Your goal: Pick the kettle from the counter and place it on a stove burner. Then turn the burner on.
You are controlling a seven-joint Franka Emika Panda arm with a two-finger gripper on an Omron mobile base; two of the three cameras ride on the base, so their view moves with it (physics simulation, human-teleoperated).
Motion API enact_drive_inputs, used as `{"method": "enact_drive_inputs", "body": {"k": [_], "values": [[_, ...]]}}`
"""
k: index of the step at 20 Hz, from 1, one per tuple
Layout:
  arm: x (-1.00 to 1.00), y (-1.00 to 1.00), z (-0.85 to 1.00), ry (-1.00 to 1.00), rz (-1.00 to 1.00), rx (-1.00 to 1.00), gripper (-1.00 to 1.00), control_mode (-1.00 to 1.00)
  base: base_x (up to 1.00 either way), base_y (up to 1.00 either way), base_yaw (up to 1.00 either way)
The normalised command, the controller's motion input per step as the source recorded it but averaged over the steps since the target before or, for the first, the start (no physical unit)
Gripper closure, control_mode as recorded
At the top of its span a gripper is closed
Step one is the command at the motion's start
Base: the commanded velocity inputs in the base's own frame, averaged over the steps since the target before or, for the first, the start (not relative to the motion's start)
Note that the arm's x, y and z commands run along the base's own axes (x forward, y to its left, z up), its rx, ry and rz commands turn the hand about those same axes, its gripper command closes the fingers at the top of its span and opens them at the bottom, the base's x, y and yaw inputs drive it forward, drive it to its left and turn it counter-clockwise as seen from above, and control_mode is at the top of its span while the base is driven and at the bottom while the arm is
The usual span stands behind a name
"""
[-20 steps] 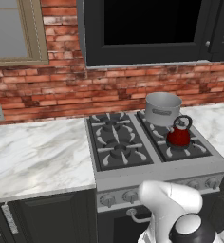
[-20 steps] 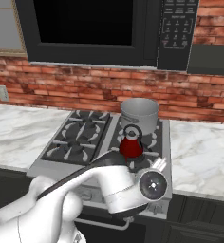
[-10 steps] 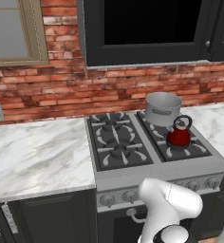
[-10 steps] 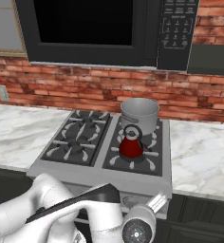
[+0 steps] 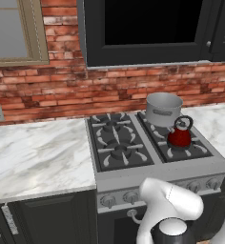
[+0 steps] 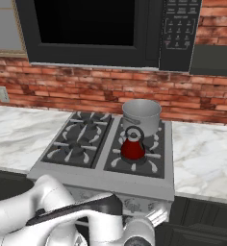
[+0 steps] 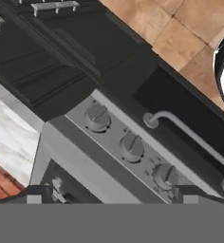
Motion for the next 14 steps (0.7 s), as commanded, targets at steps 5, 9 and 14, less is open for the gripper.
{"method": "enact_drive_inputs", "body": {"k": [5, 9, 14], "values": [[-0.36, -0.12, -0.18, -0.16, -0.16, 0.49, -1.0, -1.0, 0.0, 0.0, 0.0], [-0.33, -0.13, -0.15, -0.2, -0.17, 0.56, -1.0, -1.0, 0.0, 0.0, 0.0], [-0.15, -0.02, -0.2, -0.24, -0.2, 0.6, -1.0, -1.0, 0.0, 0.0, 0.0]]}}
